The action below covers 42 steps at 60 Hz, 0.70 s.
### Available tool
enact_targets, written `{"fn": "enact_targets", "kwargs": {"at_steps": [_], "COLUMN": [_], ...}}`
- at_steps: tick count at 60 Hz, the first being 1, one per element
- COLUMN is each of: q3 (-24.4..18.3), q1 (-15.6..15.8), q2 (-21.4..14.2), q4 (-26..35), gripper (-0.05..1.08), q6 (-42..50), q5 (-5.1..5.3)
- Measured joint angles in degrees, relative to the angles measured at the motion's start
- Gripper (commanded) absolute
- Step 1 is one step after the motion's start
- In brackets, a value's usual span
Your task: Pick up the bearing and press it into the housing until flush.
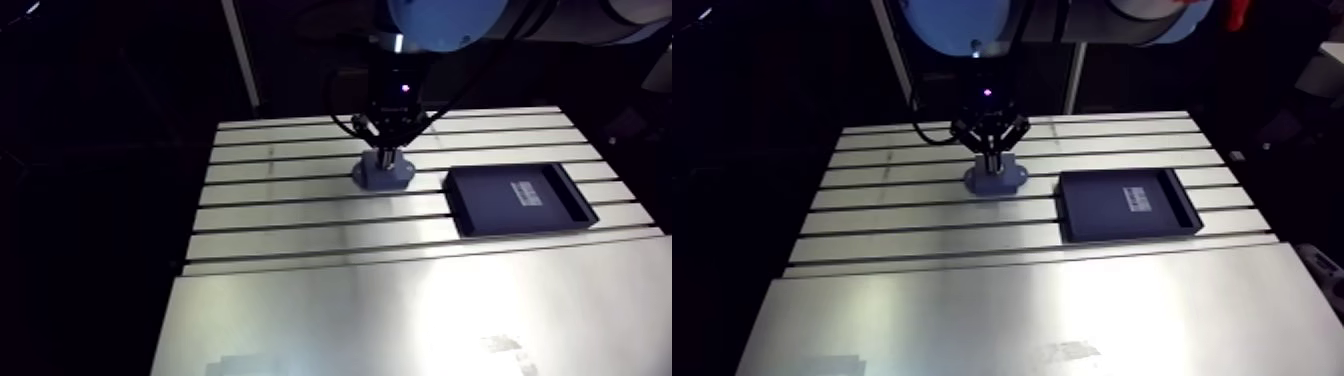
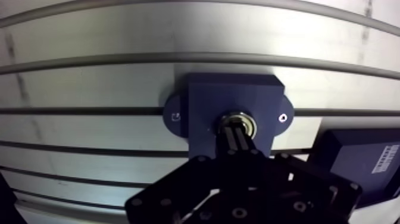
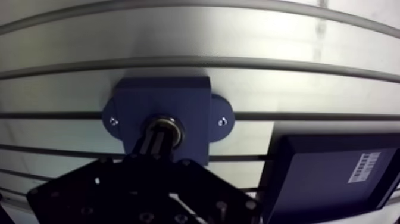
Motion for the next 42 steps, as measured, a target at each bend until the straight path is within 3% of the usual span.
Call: {"fn": "enact_targets", "kwargs": {"at_steps": [42], "q3": [0.9], "q1": [0.1], "q2": [-0.4], "q4": [-2.5], "gripper": [1.08], "q6": [-1.3], "q5": [0.14]}}
